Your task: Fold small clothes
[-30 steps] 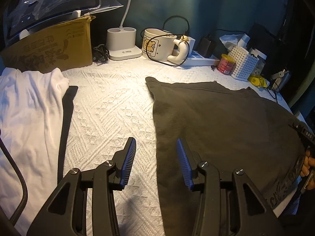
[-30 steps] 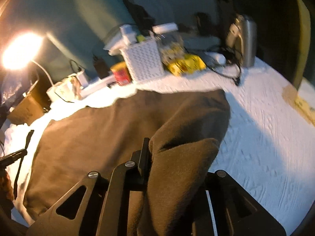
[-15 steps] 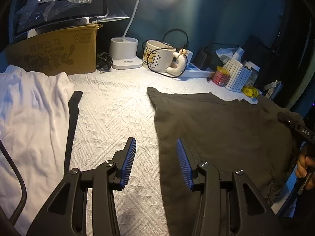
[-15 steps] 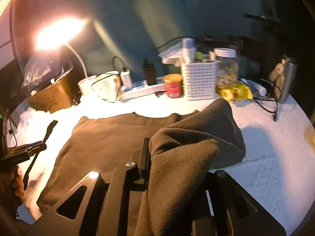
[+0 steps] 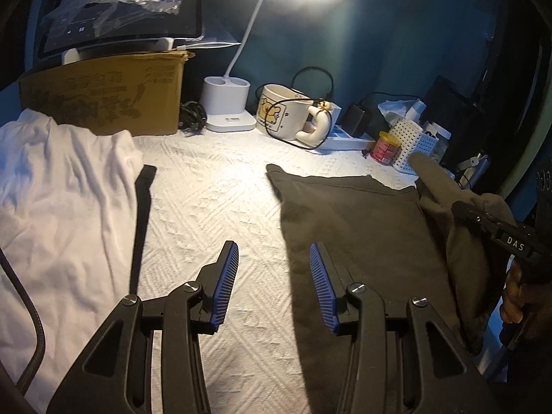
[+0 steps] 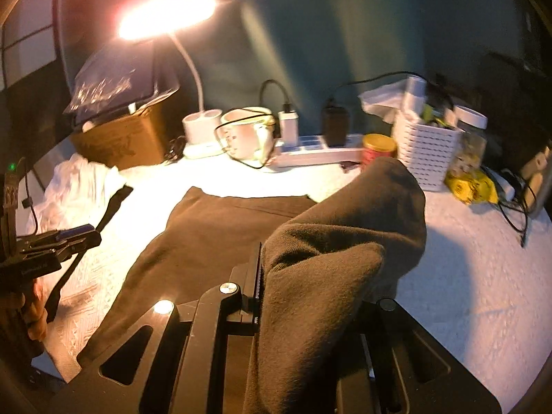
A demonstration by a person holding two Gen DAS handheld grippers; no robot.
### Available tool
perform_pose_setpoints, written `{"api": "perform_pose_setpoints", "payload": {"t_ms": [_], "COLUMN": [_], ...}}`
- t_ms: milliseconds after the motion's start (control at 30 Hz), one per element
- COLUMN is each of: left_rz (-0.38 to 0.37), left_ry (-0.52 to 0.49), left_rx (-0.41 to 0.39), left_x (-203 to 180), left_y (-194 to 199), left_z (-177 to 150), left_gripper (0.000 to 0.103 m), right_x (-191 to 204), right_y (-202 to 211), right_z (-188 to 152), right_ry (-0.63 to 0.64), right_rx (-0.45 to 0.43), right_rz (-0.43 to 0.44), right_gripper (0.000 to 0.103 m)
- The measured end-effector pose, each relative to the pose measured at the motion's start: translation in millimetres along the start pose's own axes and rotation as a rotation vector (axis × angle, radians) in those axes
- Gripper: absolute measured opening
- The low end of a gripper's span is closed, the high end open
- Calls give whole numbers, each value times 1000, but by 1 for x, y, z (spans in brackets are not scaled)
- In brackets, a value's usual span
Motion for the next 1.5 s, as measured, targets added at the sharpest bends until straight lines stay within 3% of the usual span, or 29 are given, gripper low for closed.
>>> {"api": "perform_pose_setpoints", "payload": {"t_ms": [267,900,967,1000,1033,1100,1267,1400,1500], "left_rz": [15,11,10,9,8,9,20,31,39], "left_ry": [32,33,31,28,26,23,27,23,26], "left_rx": [5,-3,-5,-8,-11,-17,-32,-51,-65], "left_x": [20,29,29,29,29,29,33,36,39], "left_y": [-1,7,9,11,12,16,24,33,39], "left_z": [-4,-10,-11,-12,-12,-13,-14,-14,-14], "left_gripper": [43,43,43,43,43,43,43,43,43], "right_x": [34,87,90,95,99,112,137,153,164], "right_y": [-35,-67,-73,-72,-70,-63,-55,-49,-38], "right_z": [-13,-54,-59,-61,-61,-63,-72,-80,-84], "right_ry": [53,215,221,229,233,241,227,226,244], "right_rx": [86,264,305,302,296,294,314,328,320], "right_rz": [67,63,74,84,102,153,233,257,291], "right_gripper": [14,15,19,28,44,56,57,67,67]}}
Point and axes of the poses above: each gripper's, at about its wrist camera, not at the fingertips, and y roughly against the way its jaws point, x to its left, z to its top, the point moved 6 cm from there along -y, roughly the way its jaws point, and after that the axes turned 15 degrees about z, right-handed, at the moved point
